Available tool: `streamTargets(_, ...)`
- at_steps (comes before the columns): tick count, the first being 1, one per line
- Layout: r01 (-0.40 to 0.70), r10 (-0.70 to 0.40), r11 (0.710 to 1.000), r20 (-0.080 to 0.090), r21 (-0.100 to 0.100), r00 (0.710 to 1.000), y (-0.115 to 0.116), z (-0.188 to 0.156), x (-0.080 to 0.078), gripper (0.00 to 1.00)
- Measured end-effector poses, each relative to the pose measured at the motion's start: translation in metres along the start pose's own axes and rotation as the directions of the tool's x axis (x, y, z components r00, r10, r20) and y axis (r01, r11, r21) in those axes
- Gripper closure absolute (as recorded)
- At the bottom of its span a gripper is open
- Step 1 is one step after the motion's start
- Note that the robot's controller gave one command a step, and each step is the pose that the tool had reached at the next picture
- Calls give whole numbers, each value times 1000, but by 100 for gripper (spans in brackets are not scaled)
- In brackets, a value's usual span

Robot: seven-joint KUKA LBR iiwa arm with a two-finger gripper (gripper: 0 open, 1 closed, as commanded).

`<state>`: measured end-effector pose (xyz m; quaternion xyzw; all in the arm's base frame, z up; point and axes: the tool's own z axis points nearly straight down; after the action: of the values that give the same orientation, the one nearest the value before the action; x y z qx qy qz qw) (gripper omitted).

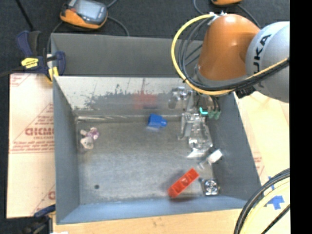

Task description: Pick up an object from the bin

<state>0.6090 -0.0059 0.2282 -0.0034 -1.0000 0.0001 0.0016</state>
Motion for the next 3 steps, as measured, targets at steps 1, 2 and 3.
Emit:
streamTargets(1, -44, 44, 999, 21, -3, 999, -65, 140, 79, 0)
streamTargets(2, 42, -42, 999, 7, 1, 999, -41, 127, 97, 0)
streamTargets(3, 567, -567, 823, 3, 2, 823, -18, 125, 124, 0)
